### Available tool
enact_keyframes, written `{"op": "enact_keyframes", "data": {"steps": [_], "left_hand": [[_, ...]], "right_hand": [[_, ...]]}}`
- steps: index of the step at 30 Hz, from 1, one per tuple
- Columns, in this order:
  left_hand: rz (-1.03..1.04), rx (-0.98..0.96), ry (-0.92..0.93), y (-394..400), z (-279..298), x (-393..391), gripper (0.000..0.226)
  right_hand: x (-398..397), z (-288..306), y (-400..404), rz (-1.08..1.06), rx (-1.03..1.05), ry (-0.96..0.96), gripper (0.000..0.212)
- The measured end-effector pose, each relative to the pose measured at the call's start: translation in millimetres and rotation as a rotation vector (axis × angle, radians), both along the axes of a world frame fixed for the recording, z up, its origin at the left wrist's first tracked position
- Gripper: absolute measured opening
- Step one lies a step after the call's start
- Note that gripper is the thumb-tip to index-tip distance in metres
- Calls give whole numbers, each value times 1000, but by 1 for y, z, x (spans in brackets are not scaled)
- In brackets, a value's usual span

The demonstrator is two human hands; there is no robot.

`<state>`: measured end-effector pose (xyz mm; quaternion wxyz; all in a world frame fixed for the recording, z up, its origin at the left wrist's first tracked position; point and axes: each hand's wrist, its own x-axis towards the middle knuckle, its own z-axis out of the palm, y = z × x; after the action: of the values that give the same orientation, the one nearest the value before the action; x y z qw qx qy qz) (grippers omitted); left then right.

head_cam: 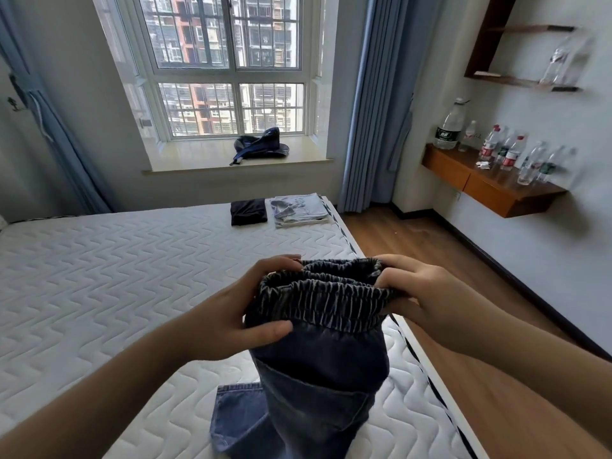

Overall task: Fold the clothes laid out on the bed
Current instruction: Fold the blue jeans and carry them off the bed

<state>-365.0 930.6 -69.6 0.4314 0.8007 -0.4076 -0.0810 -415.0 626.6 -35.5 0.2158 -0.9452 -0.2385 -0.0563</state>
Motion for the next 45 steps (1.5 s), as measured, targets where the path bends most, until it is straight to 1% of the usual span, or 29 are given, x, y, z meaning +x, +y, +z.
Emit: {"op": "enact_keyframes", "data": {"steps": [2,4,5,7,8,10,11,12,13,14,15,17,18,20,22,24,26,28,29,31,32,34,35,36,38,39,41,43,45], "left_hand": [[-16,-27,84,-12,4,4,58],[1,-61,206,-25,11,10,45],[21,-51,227,-31,15,14,39],[65,-19,234,-44,22,21,35],[73,-18,240,-49,25,25,38],[65,-31,298,-61,30,30,58],[69,-11,320,-66,31,32,64],[80,32,302,-72,31,35,57],[97,95,244,-77,30,38,41],[109,167,183,-83,28,41,23],[119,220,139,-88,26,43,15],[155,276,60,-97,22,46,17],[180,294,19,-100,21,47,16],[214,334,-68,-103,17,48,17],[267,347,-140,-105,15,49,23],[344,319,-152,-105,17,52,22],[393,304,-143,-103,24,56,22],[427,281,-123,-101,33,58,28],[444,266,-111,-102,37,58,31],[438,282,-144,-107,42,54,32],[414,301,-195,-112,43,52,30],[344,309,-277,-120,45,47,20],[301,305,-281,-123,46,44,13],[252,306,-268,-125,47,40,8],[166,339,-257,-127,44,34,21],[146,368,-254,-129,41,31,26],[181,397,-202,-136,38,25,28],[266,382,-101,-144,39,21,28],[321,348,14,-151,41,18,37]], "right_hand": [[4,3,-14,8,-30,-2,8],[10,7,-30,20,-76,16,9],[13,9,-39,28,-102,27,9],[19,15,-55,49,-142,59,8],[23,18,-63,63,-153,77,11],[30,20,-76,93,-171,104,15],[34,20,-83,107,-178,107,13],[38,20,-89,118,-178,106,9],[41,20,-94,130,-176,98,5],[45,21,-98,144,-158,88,8],[49,22,-103,173,-151,73,16],[58,21,-112,237,-141,58,27],[62,19,-116,269,-163,71,26],[70,14,-124,311,-247,132,6],[76,13,-130,374,-285,162,21],[80,13,-136,424,-304,176,27],[84,13,-142,497,-312,142,30],[87,12,-148,546,-327,104,34],[87,12,-150,566,-318,106,32],[88,8,-151,603,-305,73,22],[90,5,-151,609,-304,41,23],[91,2,-150,608,-241,30,24],[92,1,-150,608,-189,34,21],[92,1,-151,602,-142,20,19],[93,-1,-153,556,-78,-25,17],[94,-3,-154,523,-49,-39,20],[95,-4,-155,473,4,-54,28],[95,-5,-158,451,40,-56,29],[93,-5,-160,430,38,-80,34]]}}
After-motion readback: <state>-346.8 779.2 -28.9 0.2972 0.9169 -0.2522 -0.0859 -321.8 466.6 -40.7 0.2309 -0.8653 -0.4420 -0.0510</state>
